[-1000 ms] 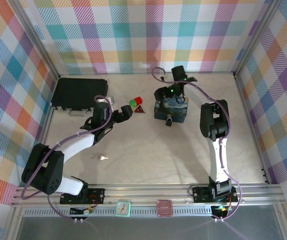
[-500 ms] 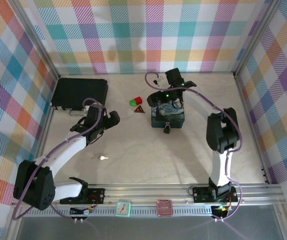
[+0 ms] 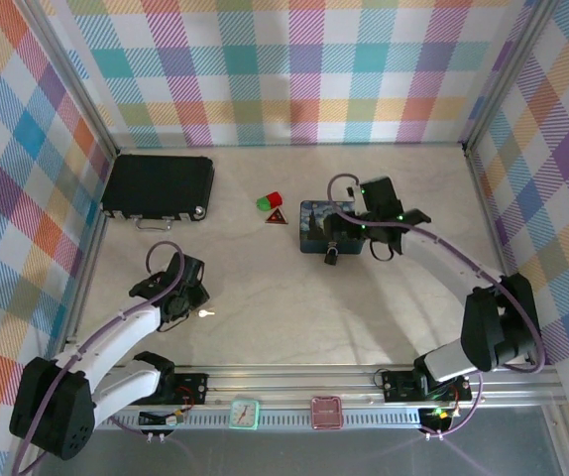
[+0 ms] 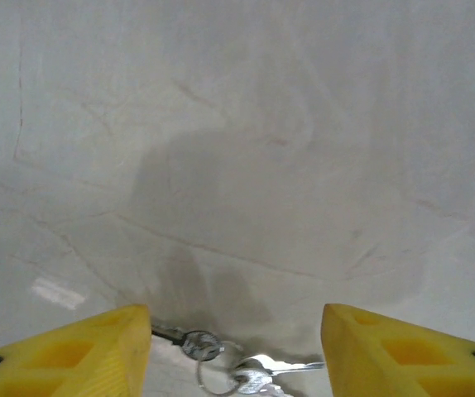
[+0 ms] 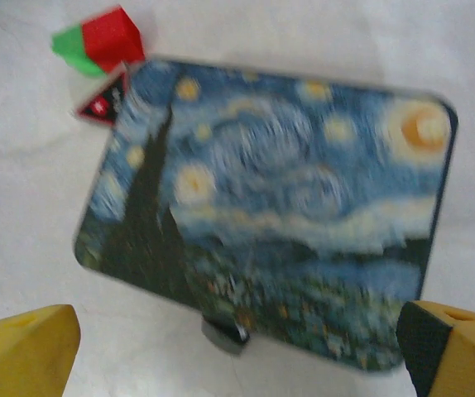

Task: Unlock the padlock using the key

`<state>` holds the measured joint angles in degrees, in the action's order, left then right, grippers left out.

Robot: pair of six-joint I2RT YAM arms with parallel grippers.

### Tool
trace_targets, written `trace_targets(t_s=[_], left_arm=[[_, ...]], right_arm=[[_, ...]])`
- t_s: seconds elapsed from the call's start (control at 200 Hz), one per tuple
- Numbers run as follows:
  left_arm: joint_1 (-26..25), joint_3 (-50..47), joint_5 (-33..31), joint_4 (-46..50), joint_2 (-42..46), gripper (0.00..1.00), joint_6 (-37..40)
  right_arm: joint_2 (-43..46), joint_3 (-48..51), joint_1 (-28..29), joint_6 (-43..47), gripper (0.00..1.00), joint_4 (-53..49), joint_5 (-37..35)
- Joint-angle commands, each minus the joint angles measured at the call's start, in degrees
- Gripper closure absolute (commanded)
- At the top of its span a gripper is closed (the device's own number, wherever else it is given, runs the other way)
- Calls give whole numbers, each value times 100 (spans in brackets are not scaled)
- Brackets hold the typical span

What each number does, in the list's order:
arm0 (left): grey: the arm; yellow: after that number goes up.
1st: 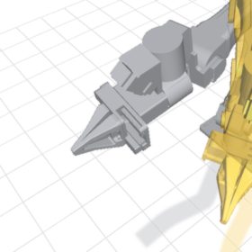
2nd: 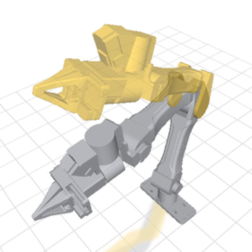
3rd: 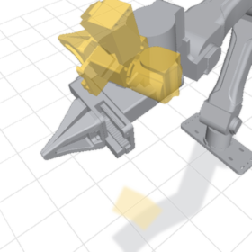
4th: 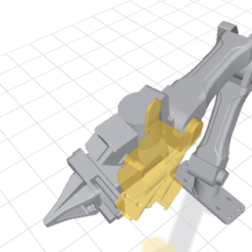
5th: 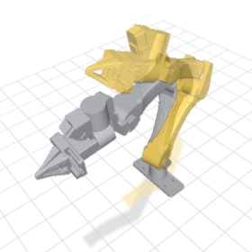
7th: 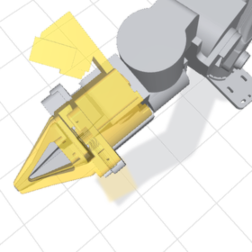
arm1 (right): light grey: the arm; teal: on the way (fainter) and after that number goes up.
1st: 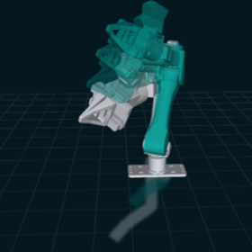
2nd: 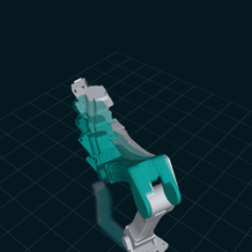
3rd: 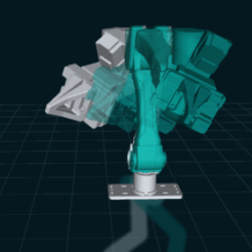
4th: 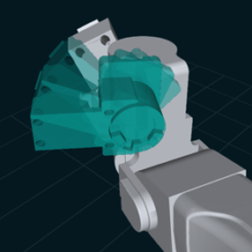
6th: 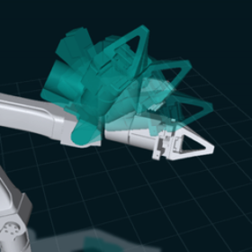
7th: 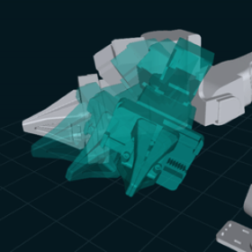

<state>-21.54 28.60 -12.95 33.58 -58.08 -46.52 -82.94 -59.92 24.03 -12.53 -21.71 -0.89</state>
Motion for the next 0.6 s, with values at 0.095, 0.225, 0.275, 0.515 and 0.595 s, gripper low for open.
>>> trace_targets(t_s=[0.095, 0.225, 0.275, 0.515, 0.595], left_arm=[[-357, 59, 252, -620, -733, 59, -198], [-764, 272, 199, -679, -1270, 62, -299], [-1037, 376, 65, -645, -1422, 62, -412], [-2331, 1031, 196, -1362, -2408, 59, -1288], [-2630, 1519, 284, -1548, -2872, 59, -1370]], right_arm=[[673, 314, 5, -311, 1, 156, -65], [753, 340, 14, -424, 1, 116, 70], [785, 339, 19, -470, 1, 147, 95], [1041, 451, 128, -514, 1, 100, 159], [1148, 568, 180, -515, 1, 38, 168]])
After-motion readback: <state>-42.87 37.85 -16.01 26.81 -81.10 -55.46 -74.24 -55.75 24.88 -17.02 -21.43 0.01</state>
